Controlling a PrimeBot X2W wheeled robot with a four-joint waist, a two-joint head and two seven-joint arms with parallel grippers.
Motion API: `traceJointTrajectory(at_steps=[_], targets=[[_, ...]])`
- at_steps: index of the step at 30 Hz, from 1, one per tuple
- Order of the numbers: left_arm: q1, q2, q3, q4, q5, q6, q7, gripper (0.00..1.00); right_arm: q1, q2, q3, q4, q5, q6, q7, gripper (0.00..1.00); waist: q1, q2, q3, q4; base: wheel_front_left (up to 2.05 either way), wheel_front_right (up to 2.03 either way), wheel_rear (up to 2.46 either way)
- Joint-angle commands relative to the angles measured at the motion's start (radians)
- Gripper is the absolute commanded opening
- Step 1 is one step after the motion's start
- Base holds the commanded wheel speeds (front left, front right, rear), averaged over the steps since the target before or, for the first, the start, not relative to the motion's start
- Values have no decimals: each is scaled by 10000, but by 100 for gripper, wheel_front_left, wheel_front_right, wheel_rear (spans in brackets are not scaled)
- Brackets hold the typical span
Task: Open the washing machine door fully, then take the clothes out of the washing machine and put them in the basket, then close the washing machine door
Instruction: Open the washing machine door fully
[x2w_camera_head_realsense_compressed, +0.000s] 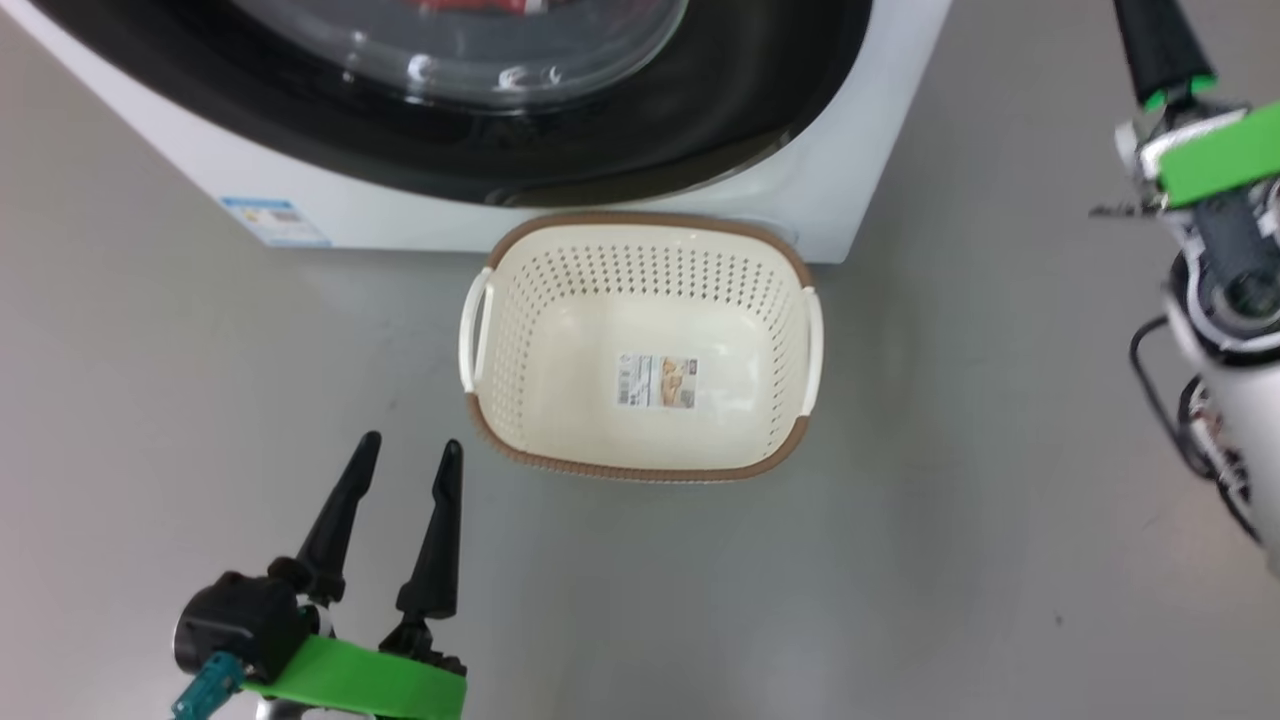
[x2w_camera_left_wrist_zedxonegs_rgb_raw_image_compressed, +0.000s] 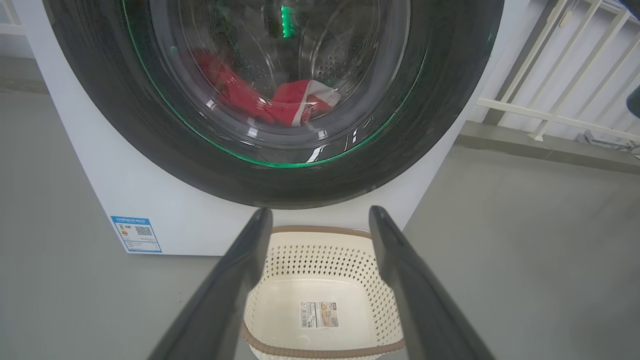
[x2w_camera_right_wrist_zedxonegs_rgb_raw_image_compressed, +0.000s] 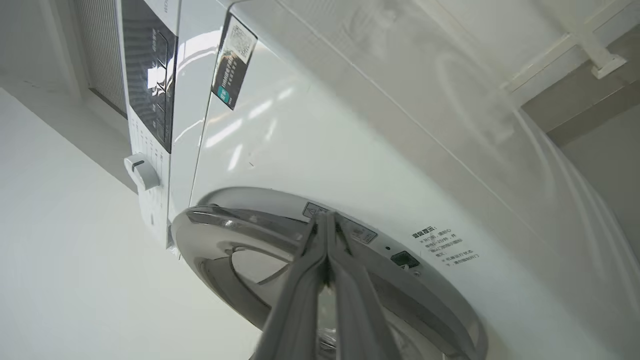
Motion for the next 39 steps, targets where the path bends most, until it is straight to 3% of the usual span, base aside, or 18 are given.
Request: traceJointTrajectory(at_steps=[1, 6, 17, 30, 39], targets=[[-236, 105, 250, -231, -151, -56, -122, 100, -335, -87, 89, -368, 456, 6, 326, 0, 0, 0, 396, 322, 0, 0, 0], [-471, 105, 80, -217, -275, -57, -122, 100, -1154, -253, -212, -244, 1844, 6, 1713, 0, 0, 0, 771, 537, 0, 0, 0], [-754, 105, -199, -149, -493, -57, -122, 100, -2705, -216, -276, 1238, 3005, 6, 4621, 0, 0, 0, 1310, 907, 0, 0, 0], [-1092, 104, -491, -189, -758, -57, -122, 100, -4456, 92, -53, 3271, 3160, 6, 6107, 0, 0, 0, 1832, 1234, 0, 0, 0], [-1073, 104, -475, -137, -853, -57, -122, 100, -4542, 227, 69, 3556, 3174, 6, 6737, 0, 0, 0, 1699, 1244, 0, 0, 0]])
